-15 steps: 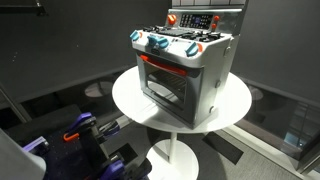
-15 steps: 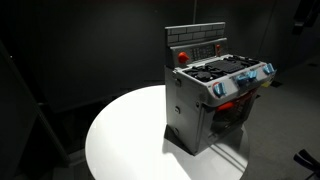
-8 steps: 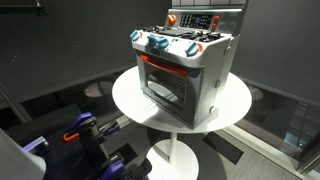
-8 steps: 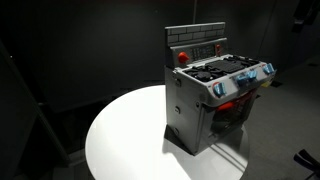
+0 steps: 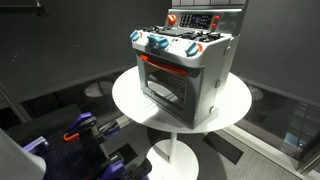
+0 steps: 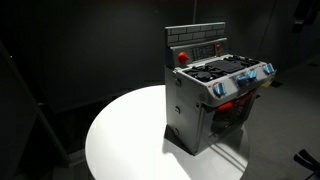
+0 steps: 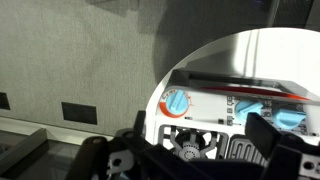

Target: Press the top button on the stove

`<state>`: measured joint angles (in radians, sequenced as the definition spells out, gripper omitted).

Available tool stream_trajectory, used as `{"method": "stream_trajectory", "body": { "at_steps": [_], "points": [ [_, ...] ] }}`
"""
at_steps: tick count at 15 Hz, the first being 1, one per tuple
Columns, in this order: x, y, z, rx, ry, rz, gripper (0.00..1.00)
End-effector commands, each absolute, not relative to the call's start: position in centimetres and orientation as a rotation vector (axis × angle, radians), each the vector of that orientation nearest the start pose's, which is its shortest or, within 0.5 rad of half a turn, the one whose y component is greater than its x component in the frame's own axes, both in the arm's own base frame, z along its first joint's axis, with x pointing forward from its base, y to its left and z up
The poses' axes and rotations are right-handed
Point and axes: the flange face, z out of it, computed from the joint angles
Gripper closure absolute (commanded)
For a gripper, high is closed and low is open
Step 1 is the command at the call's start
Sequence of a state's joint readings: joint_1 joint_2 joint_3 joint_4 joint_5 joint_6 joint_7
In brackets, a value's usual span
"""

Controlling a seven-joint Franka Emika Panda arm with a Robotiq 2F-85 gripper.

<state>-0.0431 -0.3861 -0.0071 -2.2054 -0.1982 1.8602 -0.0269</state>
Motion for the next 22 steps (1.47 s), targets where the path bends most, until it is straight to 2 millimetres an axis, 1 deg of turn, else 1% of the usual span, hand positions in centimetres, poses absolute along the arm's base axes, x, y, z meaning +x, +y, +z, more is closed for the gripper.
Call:
{"method": "stream_trajectory", "body": {
  "at_steps": [1, 4, 8, 13, 22],
  "points": [
    [44.4, -3.7, 54.4, -3.337, -0.065, -0.106, 0.0],
    [45.2, -3.7, 54.6, -3.333, -0.086, -0.184, 0.0],
    [47.0, -3.8, 54.2, -3.326, -0.105, -0.286, 0.0],
    [49.5, -4.0, 52.7, -3.31, -0.119, -0.366, 0.0],
    [53.7, -5.6, 50.0, -3.304, -0.091, -0.388, 0.0]
  ]
}}
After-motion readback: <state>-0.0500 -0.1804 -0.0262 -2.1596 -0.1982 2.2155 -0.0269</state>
